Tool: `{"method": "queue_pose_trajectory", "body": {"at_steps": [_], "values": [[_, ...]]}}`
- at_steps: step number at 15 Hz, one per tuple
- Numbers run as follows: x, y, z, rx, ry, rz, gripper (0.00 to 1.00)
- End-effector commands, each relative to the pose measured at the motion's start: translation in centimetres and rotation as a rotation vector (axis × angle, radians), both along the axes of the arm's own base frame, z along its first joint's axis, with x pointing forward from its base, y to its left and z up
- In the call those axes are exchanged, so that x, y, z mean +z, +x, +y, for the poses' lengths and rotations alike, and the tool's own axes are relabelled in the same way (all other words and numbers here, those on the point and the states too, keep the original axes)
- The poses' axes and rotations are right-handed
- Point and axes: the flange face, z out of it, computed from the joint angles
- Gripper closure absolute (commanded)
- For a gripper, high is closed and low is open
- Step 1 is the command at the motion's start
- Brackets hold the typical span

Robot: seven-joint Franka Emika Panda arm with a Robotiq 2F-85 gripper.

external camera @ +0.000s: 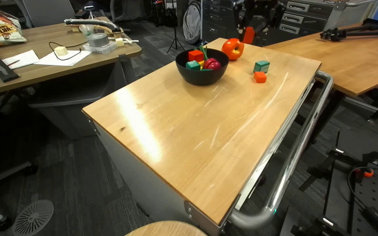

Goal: Put the red object and blocks into the bowl and then move the apple to the left side of the bowl

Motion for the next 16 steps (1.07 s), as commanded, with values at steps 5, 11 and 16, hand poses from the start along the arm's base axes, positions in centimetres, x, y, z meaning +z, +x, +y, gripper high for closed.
{"method": "queue_pose_trajectory", "body": {"at_steps": [5, 11, 16], "values": [[3.5, 2.6, 5.4, -0.124, 0.102, -0.221, 0.80], [-3.3, 6.1, 6.6, -0.195, 0.069, -0.129, 0.80], [-4.5, 7.0, 5.1, -0.230, 0.099, -0.093, 0.39]]}}
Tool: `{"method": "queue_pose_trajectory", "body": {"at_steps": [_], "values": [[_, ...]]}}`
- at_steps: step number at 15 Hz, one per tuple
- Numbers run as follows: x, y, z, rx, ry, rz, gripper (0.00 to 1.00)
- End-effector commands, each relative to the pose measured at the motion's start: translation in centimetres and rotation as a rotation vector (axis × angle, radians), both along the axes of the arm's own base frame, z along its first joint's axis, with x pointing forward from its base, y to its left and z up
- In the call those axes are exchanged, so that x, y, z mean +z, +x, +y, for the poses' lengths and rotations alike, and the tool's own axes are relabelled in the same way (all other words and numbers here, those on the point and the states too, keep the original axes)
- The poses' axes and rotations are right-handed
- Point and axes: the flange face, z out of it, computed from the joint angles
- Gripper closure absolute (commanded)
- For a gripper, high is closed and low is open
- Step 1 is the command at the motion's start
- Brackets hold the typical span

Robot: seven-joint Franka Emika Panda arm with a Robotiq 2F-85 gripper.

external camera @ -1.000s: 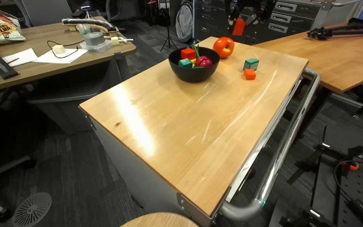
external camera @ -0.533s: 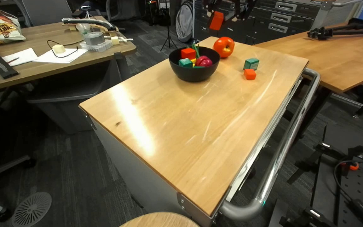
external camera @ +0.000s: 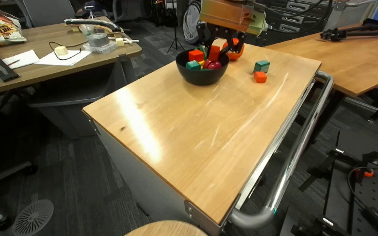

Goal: Put the red object and blocks into the bowl and then move the apple to the left side of the bowl

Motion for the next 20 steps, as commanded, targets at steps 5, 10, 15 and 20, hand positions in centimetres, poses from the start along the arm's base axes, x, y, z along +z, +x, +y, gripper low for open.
{"method": "queue_pose_trajectory", "body": {"at_steps": [5, 10, 15, 20], "values": [[4.9, -1.4, -4.5, 0.007, 0.015, 0.027, 0.08], [5.7, -4.6, -10.7, -0.095, -0.034, 0.149, 0.00], [0.8, -5.9, -14.1, -0.194, 0.037, 0.252, 0.00], [-2.9, -6.1, -14.3, -0.243, 0.099, 0.291, 0.00]]}}
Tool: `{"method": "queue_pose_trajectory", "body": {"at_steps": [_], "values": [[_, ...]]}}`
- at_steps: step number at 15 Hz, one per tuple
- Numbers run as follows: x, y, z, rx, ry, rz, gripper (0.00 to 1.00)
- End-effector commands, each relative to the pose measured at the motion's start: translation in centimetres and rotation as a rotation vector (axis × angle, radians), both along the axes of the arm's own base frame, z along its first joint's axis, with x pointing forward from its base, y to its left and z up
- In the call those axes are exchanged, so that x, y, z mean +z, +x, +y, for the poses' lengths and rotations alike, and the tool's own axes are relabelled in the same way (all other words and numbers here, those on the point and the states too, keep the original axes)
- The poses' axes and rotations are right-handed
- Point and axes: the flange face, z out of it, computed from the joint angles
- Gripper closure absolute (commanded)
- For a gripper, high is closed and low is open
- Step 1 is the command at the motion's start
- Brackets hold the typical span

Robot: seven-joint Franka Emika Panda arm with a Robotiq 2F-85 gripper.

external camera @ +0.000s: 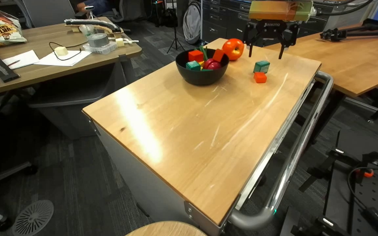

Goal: Put the red object and blocks into the bowl and then move the apple to the left side of the bowl

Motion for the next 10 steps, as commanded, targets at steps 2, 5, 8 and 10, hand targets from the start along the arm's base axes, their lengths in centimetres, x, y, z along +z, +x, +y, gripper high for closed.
{"method": "queue_pose_trajectory", "body": {"at_steps": [2, 5, 8, 10], "values": [[-1.7, 0.2, 0.0, -0.052, 0.048, 0.001, 0.00], [-2.4, 0.4, -0.2, -0.084, 0.015, -0.012, 0.35], [-2.6, 0.7, -0.1, -0.103, 0.000, -0.031, 0.58], [-2.5, 0.8, 0.0, -0.112, -0.001, -0.043, 0.74]]}}
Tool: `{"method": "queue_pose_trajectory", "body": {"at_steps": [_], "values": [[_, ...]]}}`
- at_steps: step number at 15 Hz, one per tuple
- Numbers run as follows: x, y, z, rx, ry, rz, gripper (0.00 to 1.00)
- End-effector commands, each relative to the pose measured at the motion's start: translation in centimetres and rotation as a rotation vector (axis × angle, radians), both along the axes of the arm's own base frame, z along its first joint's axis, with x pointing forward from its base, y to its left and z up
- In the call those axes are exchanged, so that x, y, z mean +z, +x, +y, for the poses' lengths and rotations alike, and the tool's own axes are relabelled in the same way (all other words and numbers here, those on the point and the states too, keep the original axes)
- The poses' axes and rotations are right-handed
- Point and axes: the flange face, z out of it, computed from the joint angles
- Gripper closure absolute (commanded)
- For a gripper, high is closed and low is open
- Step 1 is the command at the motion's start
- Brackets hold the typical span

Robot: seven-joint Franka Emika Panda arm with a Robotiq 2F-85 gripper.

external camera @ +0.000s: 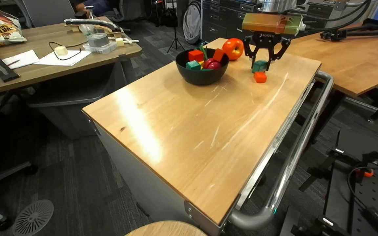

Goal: Put the red object and blocks into the bowl and then move the apple to the left side of the bowl

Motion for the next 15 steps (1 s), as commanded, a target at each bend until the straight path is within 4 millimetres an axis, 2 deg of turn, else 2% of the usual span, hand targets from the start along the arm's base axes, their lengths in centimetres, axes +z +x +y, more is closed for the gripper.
{"method": "queue_pose_trajectory", "body": {"at_steps": [1, 2, 3, 7, 8, 10, 12, 14, 15], "values": [[0.8, 0.3, 0.2, -0.023, -0.010, -0.044, 0.81], [1.6, 0.3, 0.5, -0.016, -0.006, -0.068, 0.86], [2.6, 0.2, 0.9, -0.008, -0.015, -0.099, 0.85], [9.6, -1.0, 4.9, 0.127, -0.102, -0.280, 0.83], [11.3, -1.1, 6.3, 0.161, -0.120, -0.321, 0.83], [13.9, -0.7, 10.4, 0.251, -0.151, -0.393, 0.83], [14.4, 0.7, 14.2, 0.350, -0.165, -0.431, 0.83], [13.0, 2.3, 17.3, 0.395, -0.152, -0.401, 0.83], [11.6, 3.0, 18.2, 0.406, -0.156, -0.381, 0.83]]}}
